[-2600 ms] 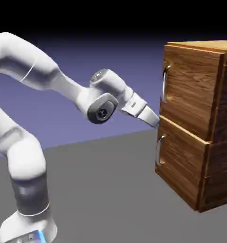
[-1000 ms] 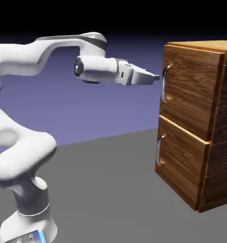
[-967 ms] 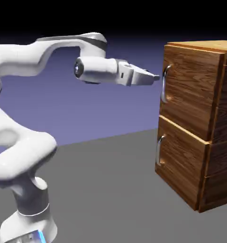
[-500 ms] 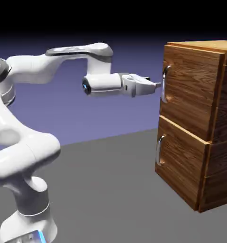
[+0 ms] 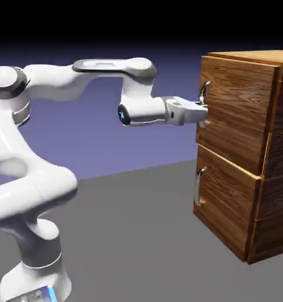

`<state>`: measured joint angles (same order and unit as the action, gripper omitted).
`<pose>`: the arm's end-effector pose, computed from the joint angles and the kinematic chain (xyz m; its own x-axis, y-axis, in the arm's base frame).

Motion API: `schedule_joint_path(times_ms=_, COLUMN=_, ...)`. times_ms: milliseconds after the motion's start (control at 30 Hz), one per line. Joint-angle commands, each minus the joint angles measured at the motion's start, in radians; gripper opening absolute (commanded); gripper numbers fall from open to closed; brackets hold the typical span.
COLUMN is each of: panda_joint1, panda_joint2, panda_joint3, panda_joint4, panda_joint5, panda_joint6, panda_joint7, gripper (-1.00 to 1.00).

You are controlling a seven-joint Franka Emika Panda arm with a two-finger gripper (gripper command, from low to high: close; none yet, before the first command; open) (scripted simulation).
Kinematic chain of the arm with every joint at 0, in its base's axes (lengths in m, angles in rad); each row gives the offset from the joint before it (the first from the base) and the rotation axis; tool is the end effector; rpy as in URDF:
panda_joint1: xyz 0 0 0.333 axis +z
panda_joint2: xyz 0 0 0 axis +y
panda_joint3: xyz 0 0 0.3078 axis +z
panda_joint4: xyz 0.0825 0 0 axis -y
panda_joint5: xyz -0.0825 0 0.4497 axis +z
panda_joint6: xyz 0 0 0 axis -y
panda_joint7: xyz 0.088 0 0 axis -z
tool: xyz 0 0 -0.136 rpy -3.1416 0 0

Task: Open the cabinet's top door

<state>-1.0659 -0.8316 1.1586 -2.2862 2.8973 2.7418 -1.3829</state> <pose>0.5571 0.0823 0.4751 0.0406 -0.7056 0.7074 0.0413 -0.7062 -0.7068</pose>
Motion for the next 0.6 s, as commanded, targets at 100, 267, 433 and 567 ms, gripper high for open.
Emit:
schedule_joint_path(times_ms=100, panda_joint1=0.145, panda_joint2=0.109, panda_joint3=-0.119, panda_joint4=-0.052, panda_joint5=0.000, panda_joint6=-0.029, panda_joint7=-0.141, gripper=-1.00)
schedule_joint_path(times_ms=267, panda_joint1=0.326, panda_joint2=0.204, panda_joint3=-0.282, panda_joint4=-0.097, panda_joint5=-0.016, panda_joint6=-0.047, panda_joint7=-0.266, gripper=-1.00)
schedule_joint_path(times_ms=433, panda_joint1=0.482, panda_joint2=0.173, panda_joint3=-0.451, panda_joint4=-0.213, panda_joint5=-0.215, panda_joint6=-0.148, panda_joint7=-0.153, gripper=-1.00)
schedule_joint_path(times_ms=567, panda_joint1=0.565, panda_joint2=0.127, panda_joint3=-0.575, panda_joint4=-0.306, panda_joint5=-0.389, panda_joint6=-0.252, panda_joint7=-0.053, gripper=-1.00)
